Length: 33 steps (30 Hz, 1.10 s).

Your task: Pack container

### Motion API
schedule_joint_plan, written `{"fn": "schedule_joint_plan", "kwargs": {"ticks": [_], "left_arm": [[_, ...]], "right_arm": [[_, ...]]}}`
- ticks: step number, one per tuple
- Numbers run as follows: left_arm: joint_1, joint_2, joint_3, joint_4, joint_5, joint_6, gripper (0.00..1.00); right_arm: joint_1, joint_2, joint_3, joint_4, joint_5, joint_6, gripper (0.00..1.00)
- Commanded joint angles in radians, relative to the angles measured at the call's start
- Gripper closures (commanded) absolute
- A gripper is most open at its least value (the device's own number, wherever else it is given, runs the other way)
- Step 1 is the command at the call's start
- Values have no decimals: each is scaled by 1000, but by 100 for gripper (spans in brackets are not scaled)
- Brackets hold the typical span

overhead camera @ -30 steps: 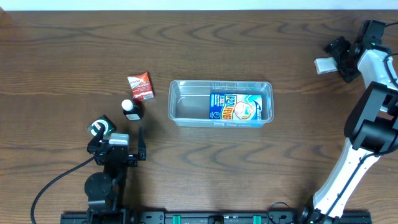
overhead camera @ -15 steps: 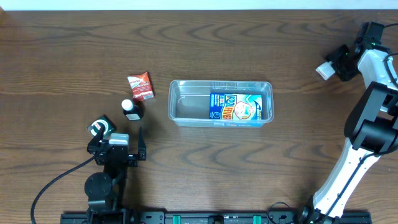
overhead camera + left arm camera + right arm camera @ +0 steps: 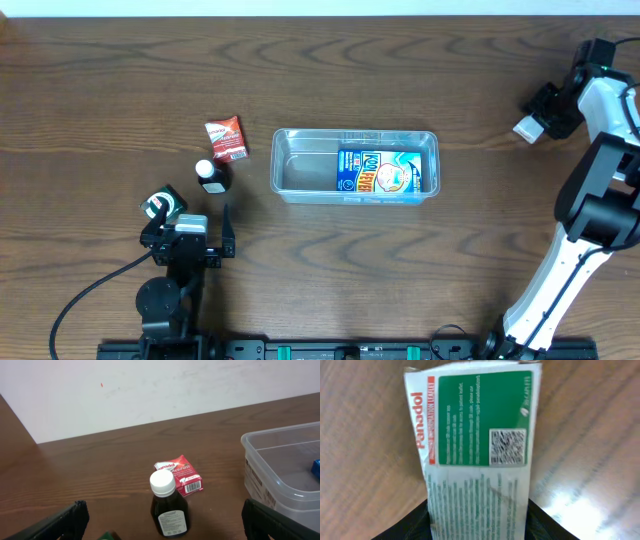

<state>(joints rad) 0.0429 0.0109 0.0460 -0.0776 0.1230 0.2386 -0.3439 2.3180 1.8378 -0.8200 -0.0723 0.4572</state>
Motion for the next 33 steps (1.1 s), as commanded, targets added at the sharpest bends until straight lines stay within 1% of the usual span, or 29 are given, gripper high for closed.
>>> {"fn": "schedule_joint_plan", "kwargs": {"ticks": [1, 3, 8, 9, 10, 12, 15, 20, 24, 26, 27, 33], "left_arm": [[-3, -7, -26, -14, -1, -5, 2], [-3, -7, -26, -14, -1, -5, 2], [-3, -7, -26, -14, -1, -5, 2], [-3, -7, -26, -14, -1, -5, 2], [-3, -7, -26, -14, -1, -5, 2], [-3, -7, -26, -14, -1, -5, 2], [-3, -7, -26, -14, -1, -5, 2], [-3, -7, -26, -14, -1, -5, 2], [-3, -7, -26, -14, -1, -5, 2], [-3, -7, -26, -14, -1, -5, 2], [-3, -7, -26, -14, -1, -5, 2], [-3, -7, -26, -14, -1, -5, 2]], "right_arm": [[0, -101, 15, -21, -3, -60, 49], [1, -140, 15, -31, -95, -114, 48], [5, -227, 15, -56, -508, -298, 47], [5, -243, 15, -70, -557, -317, 47], [7, -255, 15, -83, -559, -317, 47], [10, -272, 15, -102, -495, -307, 45], [14, -270, 13, -122, -333, -220, 44], [32, -255, 5, -131, -109, -124, 41], [43, -228, 5, -109, -23, -98, 34], [44, -207, 5, -104, 1, -87, 33], [44, -196, 5, -103, 5, -76, 30], [41, -98, 5, -106, 32, 50, 27]]}}
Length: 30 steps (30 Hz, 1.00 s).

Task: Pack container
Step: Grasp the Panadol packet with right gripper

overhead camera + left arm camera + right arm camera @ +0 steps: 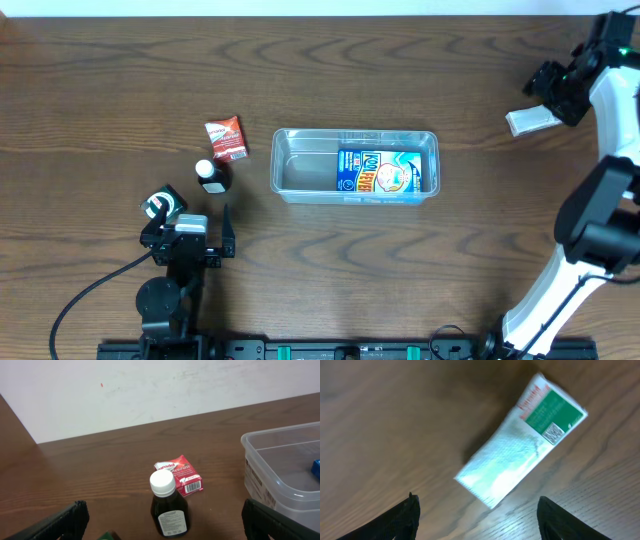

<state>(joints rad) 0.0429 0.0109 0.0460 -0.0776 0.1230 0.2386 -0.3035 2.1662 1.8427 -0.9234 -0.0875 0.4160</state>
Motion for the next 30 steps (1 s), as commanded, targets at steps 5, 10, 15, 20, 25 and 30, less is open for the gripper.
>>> {"fn": "schedule_joint_plan", "kwargs": {"ticks": [5, 10, 15, 20, 25, 30], "left_arm": [[-3, -7, -26, -14, -1, -5, 2], [-3, -7, -26, -14, -1, -5, 2], [-3, -7, -26, -14, -1, -5, 2], [-3, -7, -26, -14, -1, -5, 2], [-3, -7, -26, -14, -1, -5, 2], [-3, -7, -26, -14, -1, -5, 2]], "right_arm": [[-1, 117, 0, -3, 80, 192, 27], [-2, 164, 0, 18, 84, 209, 30], [-4, 182, 0, 34, 85, 208, 32], [-4, 182, 0, 56, 97, 207, 34], [-4, 182, 0, 100, 99, 170, 39], [-3, 182, 0, 120, 99, 163, 49]]}}
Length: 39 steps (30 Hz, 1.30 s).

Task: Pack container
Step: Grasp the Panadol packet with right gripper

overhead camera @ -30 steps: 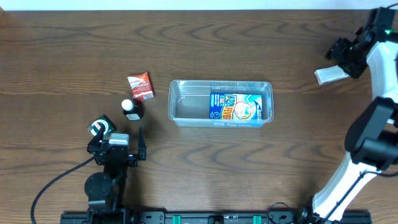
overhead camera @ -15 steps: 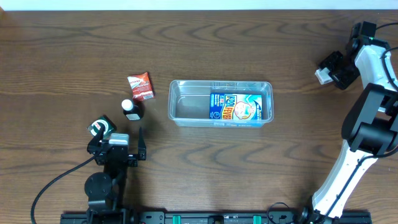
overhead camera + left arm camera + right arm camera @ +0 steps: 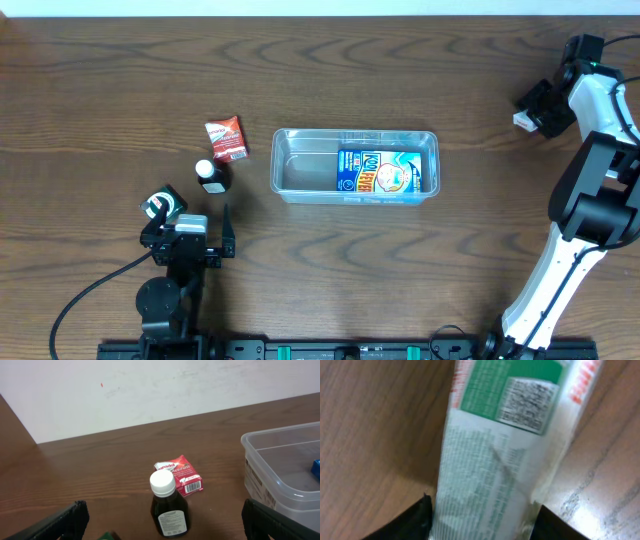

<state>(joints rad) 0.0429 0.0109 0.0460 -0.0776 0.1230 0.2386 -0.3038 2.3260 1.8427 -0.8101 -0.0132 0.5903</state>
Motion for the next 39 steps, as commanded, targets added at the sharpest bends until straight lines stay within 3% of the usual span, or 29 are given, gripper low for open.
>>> {"fn": "schedule_joint_plan", "kwargs": {"ticks": [1, 5, 10, 15, 21, 25, 27, 32, 35, 39], "left_arm": [[-3, -7, -26, -14, -1, -5, 2], [-3, -7, -26, -14, -1, -5, 2], [-3, -7, -26, -14, -1, -5, 2], [-3, -7, -26, -14, -1, -5, 2], [-3, -7, -26, -14, -1, -5, 2], [-3, -7, -26, -14, -1, -5, 2], [-3, -7, -26, -14, -1, -5, 2], [-3, -7, -26, -14, -1, -5, 2], [-3, -7, -26, -14, -1, -5, 2], [-3, -7, -26, -14, -1, -5, 2]], "right_arm": [[0, 22, 0, 11, 25, -12, 52], [-1, 22, 0, 14, 24, -16, 75], [-1, 22, 1, 6, 24, -64, 82], [-1, 9, 3, -25, 13, -104, 81], [1, -80, 3, -65, -176, -368, 74], [13, -175, 3, -103, -369, -609, 62], [27, -233, 3, -136, -452, -758, 66], [86, -360, 3, -230, -496, -971, 71], [126, -412, 3, -262, -436, -995, 71], [154, -424, 3, -262, -345, -914, 73]]}}
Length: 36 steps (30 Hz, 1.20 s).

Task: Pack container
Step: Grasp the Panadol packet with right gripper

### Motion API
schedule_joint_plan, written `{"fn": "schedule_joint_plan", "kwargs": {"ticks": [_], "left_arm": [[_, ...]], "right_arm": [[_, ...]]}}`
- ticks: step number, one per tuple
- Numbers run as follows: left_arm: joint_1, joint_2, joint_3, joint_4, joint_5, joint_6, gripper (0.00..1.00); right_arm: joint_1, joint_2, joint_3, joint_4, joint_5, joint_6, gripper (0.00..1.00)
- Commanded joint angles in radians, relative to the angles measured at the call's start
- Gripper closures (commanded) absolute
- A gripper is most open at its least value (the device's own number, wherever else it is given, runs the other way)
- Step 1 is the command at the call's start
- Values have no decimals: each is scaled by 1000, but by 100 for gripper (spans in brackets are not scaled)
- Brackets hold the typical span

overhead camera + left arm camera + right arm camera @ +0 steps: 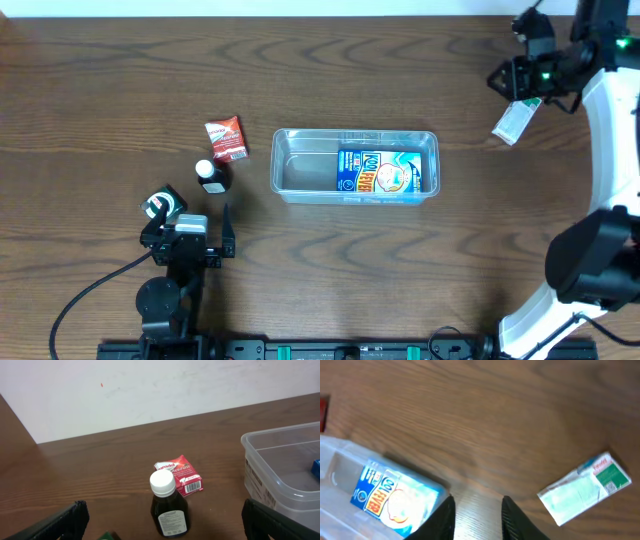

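The clear plastic container [355, 192] stands mid-table with a blue fever-patch box [385, 170] in its right half; the box also shows in the right wrist view [395, 495]. A white and green Panadol box [510, 122] lies flat on the table to the container's right [585, 489]. My right gripper [517, 82] hovers just behind it, open with only table between its fingers [476, 517]. A dark bottle with a white cap [167, 505] and a red sachet [181, 474] sit left of the container. My left gripper [163, 510] rests open behind the bottle.
A small green and white roll [160, 205] lies beside the left arm's base. The table's back edge meets a white wall [150, 390]. The right arm [615, 130] runs down the table's right side.
My right gripper was low with its fingers on either side of the Panadol box. Now it is higher and further left, empty, and the box lies tilted on the table.
The right gripper first sat close around the Panadol box. Then it was wide open above the box lying flat. It was down astride the box again afterwards, and now stands clear of it. The left arm, bottle and sachet stayed put.
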<state>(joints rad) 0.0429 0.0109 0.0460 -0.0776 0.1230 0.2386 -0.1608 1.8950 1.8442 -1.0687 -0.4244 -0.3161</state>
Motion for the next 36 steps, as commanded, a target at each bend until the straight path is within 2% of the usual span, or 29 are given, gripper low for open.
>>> {"fn": "schedule_joint_plan", "kwargs": {"ticks": [1, 4, 8, 9, 18, 24, 27, 36], "left_arm": [[-3, -7, -26, -14, -1, -5, 2], [-3, -7, -26, -14, -1, -5, 2], [-3, -7, -26, -14, -1, -5, 2], [-3, -7, -26, -14, -1, -5, 2], [-3, -7, -26, -14, -1, -5, 2], [-3, -7, -26, -14, -1, -5, 2], [-3, -7, -26, -14, -1, -5, 2], [-3, -7, -26, -14, -1, -5, 2]], "right_arm": [[13, 14, 0, -1, 107, 39, 73], [3, 34, -1, 5, 203, 187, 64], [-19, 58, -1, 14, 211, 265, 20], [-25, 66, -1, 18, 211, 280, 1], [-72, 159, -1, 45, 224, 331, 1], [-96, 268, -1, 67, 264, 486, 11], [-105, 315, -1, 69, 279, 497, 16], [-111, 385, -1, 75, 346, 510, 17]]}}
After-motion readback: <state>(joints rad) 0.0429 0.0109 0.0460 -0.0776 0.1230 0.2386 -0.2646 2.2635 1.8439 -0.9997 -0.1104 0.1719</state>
